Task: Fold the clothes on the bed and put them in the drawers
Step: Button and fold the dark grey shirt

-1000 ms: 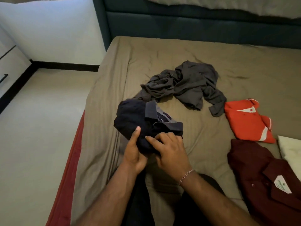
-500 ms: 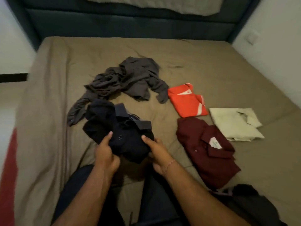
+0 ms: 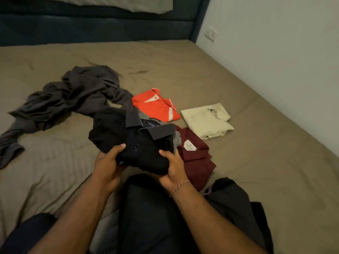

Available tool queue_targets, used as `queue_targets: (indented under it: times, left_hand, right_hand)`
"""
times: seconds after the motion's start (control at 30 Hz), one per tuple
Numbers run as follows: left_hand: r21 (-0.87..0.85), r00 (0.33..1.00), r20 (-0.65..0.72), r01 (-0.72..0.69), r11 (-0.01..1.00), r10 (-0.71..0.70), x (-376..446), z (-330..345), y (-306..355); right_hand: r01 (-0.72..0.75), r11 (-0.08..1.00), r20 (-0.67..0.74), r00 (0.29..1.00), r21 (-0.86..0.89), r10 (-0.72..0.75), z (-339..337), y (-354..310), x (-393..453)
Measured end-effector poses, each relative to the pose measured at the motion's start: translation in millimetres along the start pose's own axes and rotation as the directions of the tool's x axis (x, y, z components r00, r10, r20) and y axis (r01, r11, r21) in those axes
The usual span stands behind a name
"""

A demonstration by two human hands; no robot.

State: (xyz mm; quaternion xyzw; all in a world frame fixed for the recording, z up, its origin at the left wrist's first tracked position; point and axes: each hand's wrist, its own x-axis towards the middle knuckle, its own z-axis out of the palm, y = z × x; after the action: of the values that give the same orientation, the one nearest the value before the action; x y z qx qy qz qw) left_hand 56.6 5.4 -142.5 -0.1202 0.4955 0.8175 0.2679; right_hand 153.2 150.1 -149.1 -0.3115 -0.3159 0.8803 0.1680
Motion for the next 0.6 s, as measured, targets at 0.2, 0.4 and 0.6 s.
queue_targets:
  times: [0.2,0.4,0.6]
  left_hand:
    - [0.110,0.919,0.374,0.085,0.990,-0.120,-2,92,-19]
    - [0.386,0.763,0.543,0.145,0.911,-0.351,-17,208,-37]
    - [0.662,0.768,0.486,-0.011,0.750,-0.417,-24,207,-62]
  right_hand:
    - [0.158,0.981,-0.129,0.981,0.113,-0.143,-50,-78,-5]
    - [0.402,0.911,-0.228,0.899,0.094,-0.373,-120,-172,-21]
    - [0.077,0.948,-0.695,0.663,-0.307,-0.279,-216,-184,-13]
